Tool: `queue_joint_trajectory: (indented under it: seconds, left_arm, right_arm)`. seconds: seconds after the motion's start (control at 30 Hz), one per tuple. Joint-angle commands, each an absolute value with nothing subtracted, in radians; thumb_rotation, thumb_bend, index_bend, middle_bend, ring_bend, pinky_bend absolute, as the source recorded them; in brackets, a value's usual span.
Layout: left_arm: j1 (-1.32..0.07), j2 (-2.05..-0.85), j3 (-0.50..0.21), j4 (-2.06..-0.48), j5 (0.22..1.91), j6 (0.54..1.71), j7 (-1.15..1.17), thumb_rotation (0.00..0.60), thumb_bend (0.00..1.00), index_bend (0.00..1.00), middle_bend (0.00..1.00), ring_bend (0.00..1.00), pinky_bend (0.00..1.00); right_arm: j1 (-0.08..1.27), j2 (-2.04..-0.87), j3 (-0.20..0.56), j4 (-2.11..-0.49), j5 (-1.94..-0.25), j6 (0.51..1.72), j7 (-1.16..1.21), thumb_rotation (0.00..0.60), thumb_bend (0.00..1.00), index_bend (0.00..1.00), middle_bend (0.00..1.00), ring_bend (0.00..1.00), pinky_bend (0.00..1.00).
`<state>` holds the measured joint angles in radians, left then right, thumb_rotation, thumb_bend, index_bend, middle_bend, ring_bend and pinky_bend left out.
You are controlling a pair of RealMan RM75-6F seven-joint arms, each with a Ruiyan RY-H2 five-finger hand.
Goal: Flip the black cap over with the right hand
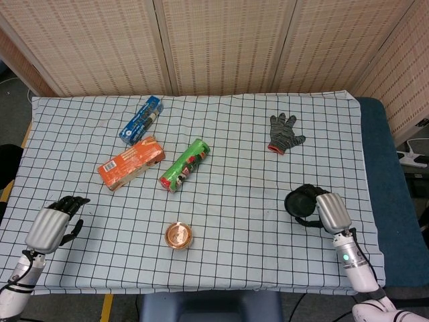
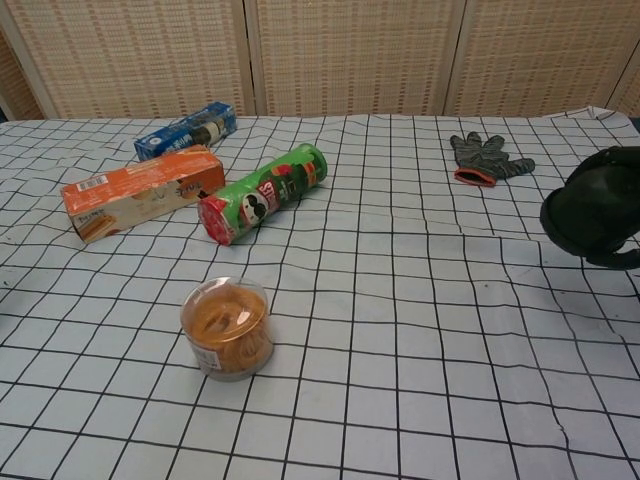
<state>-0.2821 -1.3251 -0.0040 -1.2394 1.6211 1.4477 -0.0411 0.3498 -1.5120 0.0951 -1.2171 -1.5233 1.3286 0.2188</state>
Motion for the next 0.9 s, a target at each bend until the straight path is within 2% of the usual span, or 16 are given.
queue_joint_trajectory:
  seconds: [0.03, 0.17, 0.3, 0.4, 0.5, 0.57, 0.7, 0.77, 0.9]
  left_arm:
    - [-0.283, -1.325, -0.004, -1.24, 1.621, 1.446, -0.042, 0.6, 0.48, 0.24, 0.28, 0.25, 0.52]
    - [-0.281, -1.323, -0.003, -1.241, 1.621, 1.447, -0.044, 0.6, 0.48, 0.24, 0.28, 0.25, 0.52]
    - [-0.282, -1.321, -0.004, -1.243, 1.617, 1.441, -0.048, 0.6, 0.48, 0.25, 0.28, 0.25, 0.52]
    - [-0.283, -1.32, -0.004, -1.246, 1.619, 1.441, -0.047, 0.6, 0.48, 0.26, 0.28, 0.25, 0.52]
    - [-0.282, -1.321, -0.003, -1.246, 1.621, 1.442, -0.046, 0.6, 0.48, 0.26, 0.28, 0.25, 0.52]
    - [-0.282, -1.32, -0.002, -1.246, 1.622, 1.442, -0.045, 0.6, 0.48, 0.26, 0.28, 0.25, 0.52]
    - [-0.282, -1.319, -0.002, -1.247, 1.621, 1.439, -0.045, 0.6, 0.48, 0.26, 0.28, 0.25, 0.52]
    - [-0.282, -1.319, -0.002, -1.248, 1.621, 1.439, -0.046, 0.6, 0.48, 0.26, 0.28, 0.25, 0.52]
    - [-0.282, -1.318, -0.002, -1.248, 1.622, 1.44, -0.046, 0.6, 0.48, 0.26, 0.28, 0.25, 0.52]
  right_arm:
    - [0.36, -1.537, 0.092, -1.158, -1.601, 1.399, 0.349, 0.6, 0.06, 0.62, 0.56, 0.47, 0.55]
    - [0.357, -1.53, 0.09, -1.122, -1.558, 1.35, 0.261, 0.6, 0.06, 0.63, 0.56, 0.47, 0.55]
    - [0.326, -1.473, 0.148, -1.273, -1.307, 1.234, -0.226, 0.6, 0.06, 0.64, 0.57, 0.49, 0.56]
    - [0.31, -1.472, 0.208, -1.403, -1.091, 1.292, -0.624, 0.6, 0.06, 0.64, 0.57, 0.49, 0.56]
    - [0.313, -1.506, 0.237, -1.447, -1.016, 1.392, -0.812, 0.6, 0.06, 0.64, 0.57, 0.49, 0.56]
    - [0.316, -1.516, 0.233, -1.45, -1.034, 1.408, -0.805, 0.6, 0.06, 0.65, 0.57, 0.49, 0.56]
    - [0.319, -1.498, 0.187, -1.437, -1.171, 1.351, -0.567, 0.6, 0.06, 0.64, 0.57, 0.49, 0.56]
    - [0.325, -1.485, 0.158, -1.417, -1.264, 1.323, -0.403, 0.6, 0.06, 0.64, 0.57, 0.49, 0.56]
    - [0.346, -1.47, 0.093, -1.345, -1.501, 1.331, 0.095, 0.6, 0.06, 0.64, 0.57, 0.48, 0.56]
